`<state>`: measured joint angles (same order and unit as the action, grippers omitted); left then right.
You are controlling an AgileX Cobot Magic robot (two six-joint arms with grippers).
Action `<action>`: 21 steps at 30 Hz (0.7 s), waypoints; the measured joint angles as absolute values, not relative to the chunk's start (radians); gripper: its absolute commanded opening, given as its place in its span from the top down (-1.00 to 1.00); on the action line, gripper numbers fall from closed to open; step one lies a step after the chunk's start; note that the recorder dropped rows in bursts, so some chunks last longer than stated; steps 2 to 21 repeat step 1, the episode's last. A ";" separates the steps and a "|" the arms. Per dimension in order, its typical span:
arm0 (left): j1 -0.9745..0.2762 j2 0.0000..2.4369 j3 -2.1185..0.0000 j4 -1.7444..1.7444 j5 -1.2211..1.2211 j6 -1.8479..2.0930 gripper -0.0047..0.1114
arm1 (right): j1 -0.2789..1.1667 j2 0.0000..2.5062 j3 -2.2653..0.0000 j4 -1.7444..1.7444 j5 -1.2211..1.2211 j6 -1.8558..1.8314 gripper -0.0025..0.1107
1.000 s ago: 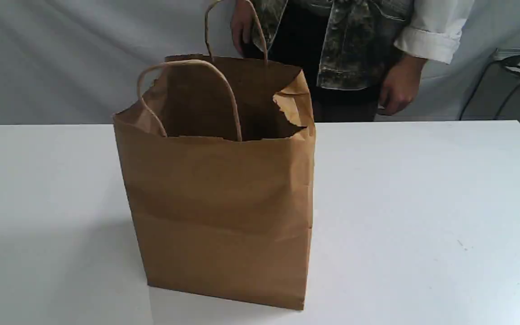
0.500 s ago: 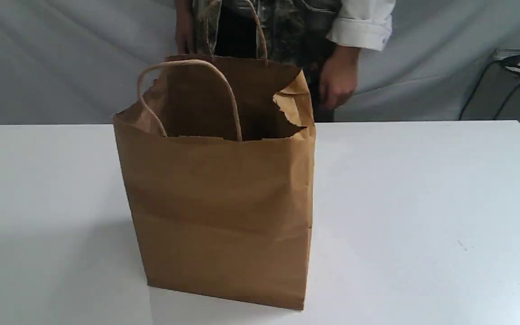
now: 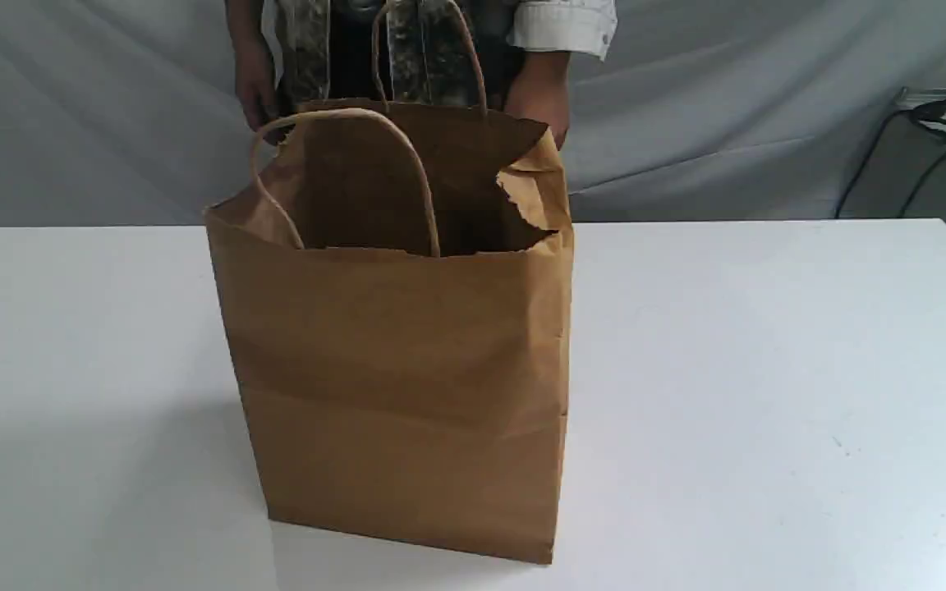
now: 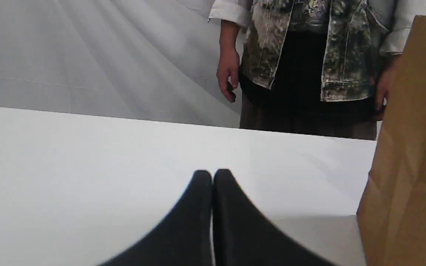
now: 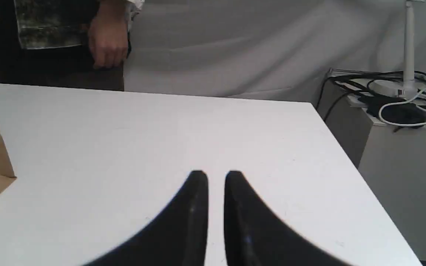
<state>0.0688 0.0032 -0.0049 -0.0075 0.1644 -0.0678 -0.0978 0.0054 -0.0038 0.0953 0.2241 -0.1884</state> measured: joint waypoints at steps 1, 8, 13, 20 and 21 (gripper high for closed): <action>0.069 0.003 -0.005 -0.007 0.164 -0.068 0.92 | -0.098 0.005 -0.004 0.095 0.224 -0.188 0.80; 0.069 0.003 -0.005 -0.007 0.164 -0.068 0.92 | -0.098 0.005 -0.004 0.095 0.224 -0.188 0.80; 0.069 0.003 -0.005 -0.007 0.164 -0.068 0.92 | -0.098 0.005 -0.004 0.095 0.224 -0.188 0.80; 0.069 0.003 -0.005 -0.007 0.164 -0.068 0.92 | -0.098 0.005 -0.004 0.095 0.224 -0.188 0.80; 0.069 0.003 -0.005 -0.007 0.164 -0.068 0.92 | -0.098 0.005 -0.004 0.095 0.224 -0.188 0.80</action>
